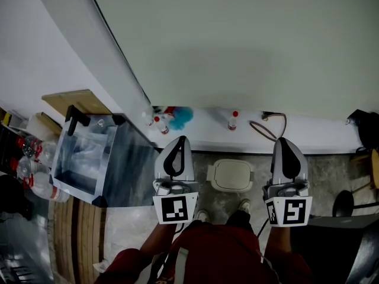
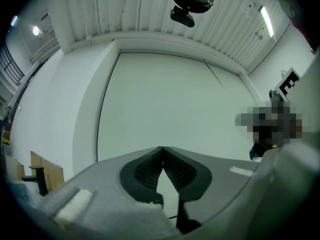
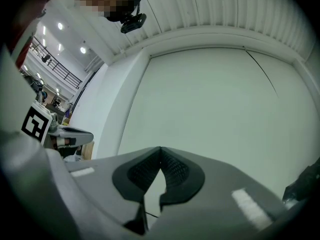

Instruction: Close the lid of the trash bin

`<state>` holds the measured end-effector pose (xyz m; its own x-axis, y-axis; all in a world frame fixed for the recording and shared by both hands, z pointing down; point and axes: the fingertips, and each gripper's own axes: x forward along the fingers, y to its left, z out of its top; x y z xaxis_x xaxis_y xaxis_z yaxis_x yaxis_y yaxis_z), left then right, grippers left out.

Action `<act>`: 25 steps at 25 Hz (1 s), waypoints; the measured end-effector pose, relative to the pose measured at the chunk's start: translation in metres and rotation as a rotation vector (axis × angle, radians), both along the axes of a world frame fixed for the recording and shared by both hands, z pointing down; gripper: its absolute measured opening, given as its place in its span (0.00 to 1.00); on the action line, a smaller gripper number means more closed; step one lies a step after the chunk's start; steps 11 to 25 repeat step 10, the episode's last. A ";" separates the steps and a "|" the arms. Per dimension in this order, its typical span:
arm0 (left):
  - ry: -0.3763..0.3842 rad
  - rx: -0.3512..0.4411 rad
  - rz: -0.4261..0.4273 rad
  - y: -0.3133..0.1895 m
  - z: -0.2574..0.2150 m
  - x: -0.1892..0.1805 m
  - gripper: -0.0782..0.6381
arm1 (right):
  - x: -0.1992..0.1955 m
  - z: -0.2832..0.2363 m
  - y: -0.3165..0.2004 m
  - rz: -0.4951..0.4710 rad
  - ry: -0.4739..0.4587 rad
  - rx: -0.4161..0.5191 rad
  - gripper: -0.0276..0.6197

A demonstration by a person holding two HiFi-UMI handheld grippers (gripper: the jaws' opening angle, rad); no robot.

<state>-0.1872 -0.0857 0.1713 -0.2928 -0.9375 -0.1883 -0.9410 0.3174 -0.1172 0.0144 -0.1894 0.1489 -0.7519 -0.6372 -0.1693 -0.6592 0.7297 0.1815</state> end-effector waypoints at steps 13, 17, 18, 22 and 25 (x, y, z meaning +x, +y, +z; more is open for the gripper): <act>0.005 -0.013 -0.002 -0.001 0.004 0.005 0.12 | 0.004 0.011 -0.006 0.003 0.014 -0.018 0.04; 0.005 -0.013 -0.002 -0.001 0.004 0.005 0.12 | 0.004 0.011 -0.006 0.003 0.014 -0.018 0.04; 0.005 -0.013 -0.002 -0.001 0.004 0.005 0.12 | 0.004 0.011 -0.006 0.003 0.014 -0.018 0.04; 0.005 -0.013 -0.002 -0.001 0.004 0.005 0.12 | 0.004 0.011 -0.006 0.003 0.014 -0.018 0.04; 0.005 -0.013 -0.002 -0.001 0.004 0.005 0.12 | 0.004 0.011 -0.006 0.003 0.014 -0.018 0.04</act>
